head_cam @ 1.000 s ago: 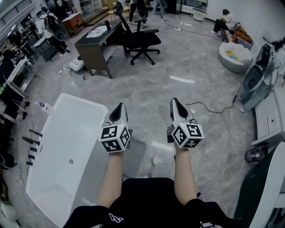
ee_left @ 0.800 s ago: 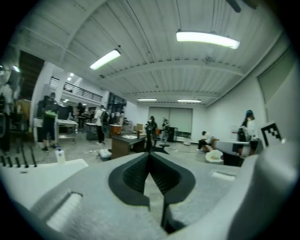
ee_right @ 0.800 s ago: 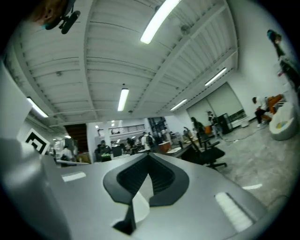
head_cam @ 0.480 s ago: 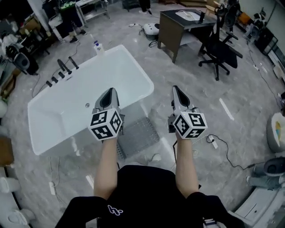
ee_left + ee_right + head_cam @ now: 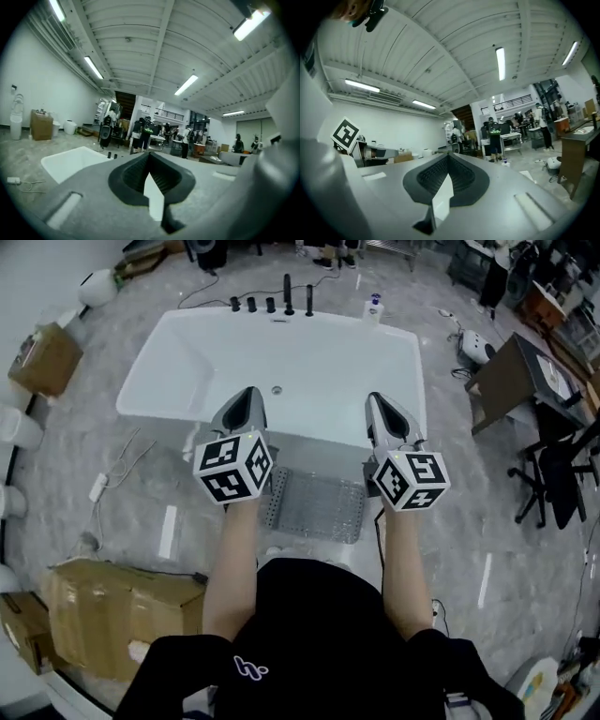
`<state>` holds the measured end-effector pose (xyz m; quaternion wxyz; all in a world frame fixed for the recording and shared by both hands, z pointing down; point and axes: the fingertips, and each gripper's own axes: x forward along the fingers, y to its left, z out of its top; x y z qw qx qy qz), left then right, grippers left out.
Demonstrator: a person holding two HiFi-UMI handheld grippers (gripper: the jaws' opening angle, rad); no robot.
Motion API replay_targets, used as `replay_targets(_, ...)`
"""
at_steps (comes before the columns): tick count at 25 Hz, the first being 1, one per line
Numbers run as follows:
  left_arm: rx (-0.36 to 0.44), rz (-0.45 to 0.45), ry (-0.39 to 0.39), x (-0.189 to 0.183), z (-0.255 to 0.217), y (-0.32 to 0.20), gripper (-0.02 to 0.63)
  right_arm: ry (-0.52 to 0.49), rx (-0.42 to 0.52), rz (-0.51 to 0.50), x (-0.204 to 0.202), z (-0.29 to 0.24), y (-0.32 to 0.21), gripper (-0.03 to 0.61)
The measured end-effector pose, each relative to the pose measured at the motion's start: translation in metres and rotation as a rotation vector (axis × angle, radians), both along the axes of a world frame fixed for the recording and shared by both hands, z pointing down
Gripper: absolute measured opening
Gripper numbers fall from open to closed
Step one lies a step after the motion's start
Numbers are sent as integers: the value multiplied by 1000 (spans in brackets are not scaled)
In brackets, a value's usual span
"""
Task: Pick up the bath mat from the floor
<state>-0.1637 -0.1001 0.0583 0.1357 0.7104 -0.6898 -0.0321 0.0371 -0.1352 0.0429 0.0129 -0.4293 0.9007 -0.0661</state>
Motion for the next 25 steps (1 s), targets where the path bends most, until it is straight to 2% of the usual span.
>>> replay_targets(3, -3, -67, 30, -35, 13, 16, -1, 39, 6, -91, -52, 5, 2, 6)
replay_targets(6, -32, -100, 52, -68, 31, 35, -1, 65, -11, -130, -90, 17, 14, 6)
replay_targets(10, -72, -105, 69, -106, 52, 54, -1, 90, -32, -120, -121, 29, 29, 6)
replay_targets(13, -119, -68, 60, -119, 71, 58, -2, 105, -68, -63, -122, 46, 35, 6)
replay_targets(18, -191, 23, 63, -114, 107, 45, -1, 145, -128, 42, -112, 83, 40, 6)
replay_targets(22, -252, 122, 55, -87, 134, 36, 0, 171, -180, 88, -103, 109, 51, 6)
replay_targets(25, -302, 173, 49, -64, 153, 30, -2, 168, -233, 129, -80, 128, 51, 6)
